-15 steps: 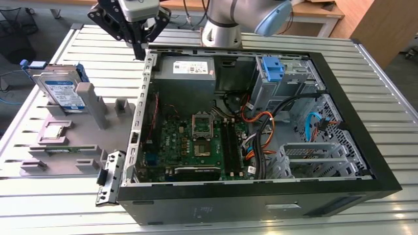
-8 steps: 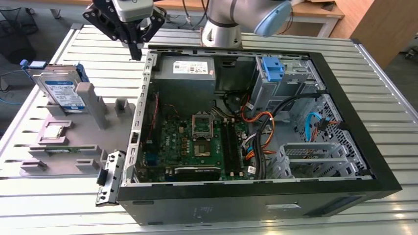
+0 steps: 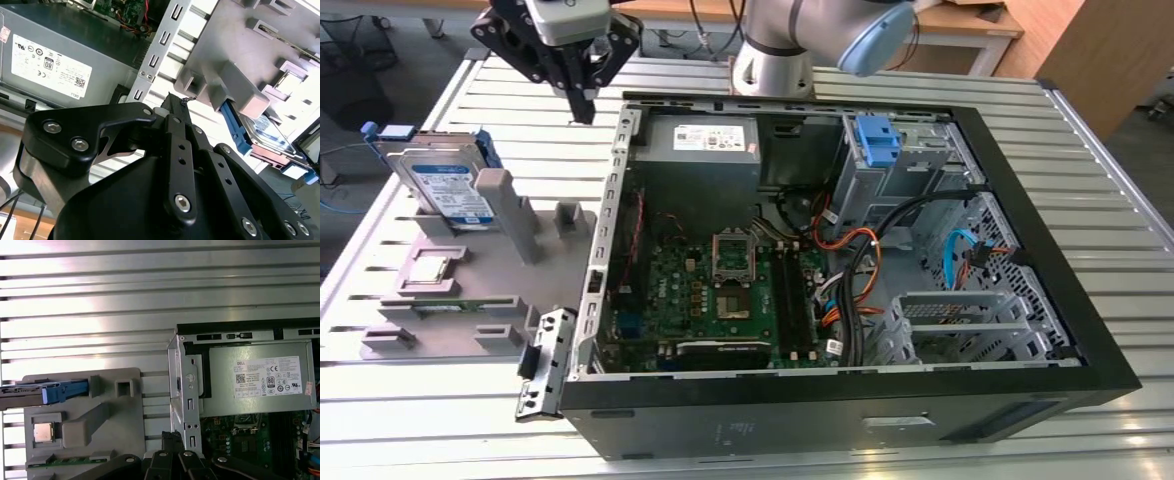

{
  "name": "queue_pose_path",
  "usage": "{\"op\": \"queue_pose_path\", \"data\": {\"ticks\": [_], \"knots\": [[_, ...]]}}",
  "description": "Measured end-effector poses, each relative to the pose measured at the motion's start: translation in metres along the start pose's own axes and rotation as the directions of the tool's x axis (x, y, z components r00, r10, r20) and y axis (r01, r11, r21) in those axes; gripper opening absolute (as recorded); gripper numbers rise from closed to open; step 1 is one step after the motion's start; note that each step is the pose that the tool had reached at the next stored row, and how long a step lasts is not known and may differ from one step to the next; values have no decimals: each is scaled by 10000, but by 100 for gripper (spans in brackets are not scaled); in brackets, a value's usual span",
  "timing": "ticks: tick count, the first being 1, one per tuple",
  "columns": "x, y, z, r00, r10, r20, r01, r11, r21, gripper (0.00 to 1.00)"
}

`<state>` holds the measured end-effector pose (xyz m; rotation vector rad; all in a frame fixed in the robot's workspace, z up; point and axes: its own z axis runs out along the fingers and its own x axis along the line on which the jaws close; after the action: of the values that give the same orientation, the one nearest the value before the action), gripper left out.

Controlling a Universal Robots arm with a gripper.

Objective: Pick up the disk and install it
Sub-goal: 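Reach for the disk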

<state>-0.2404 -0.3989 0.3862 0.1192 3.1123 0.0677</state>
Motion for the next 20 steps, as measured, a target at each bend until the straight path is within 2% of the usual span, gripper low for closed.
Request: {"op": "queue_pose_path", "data": {"ticks": [20], "knots": [[366, -26, 11, 10000, 16, 0, -16, 10000, 1, 11]]}}
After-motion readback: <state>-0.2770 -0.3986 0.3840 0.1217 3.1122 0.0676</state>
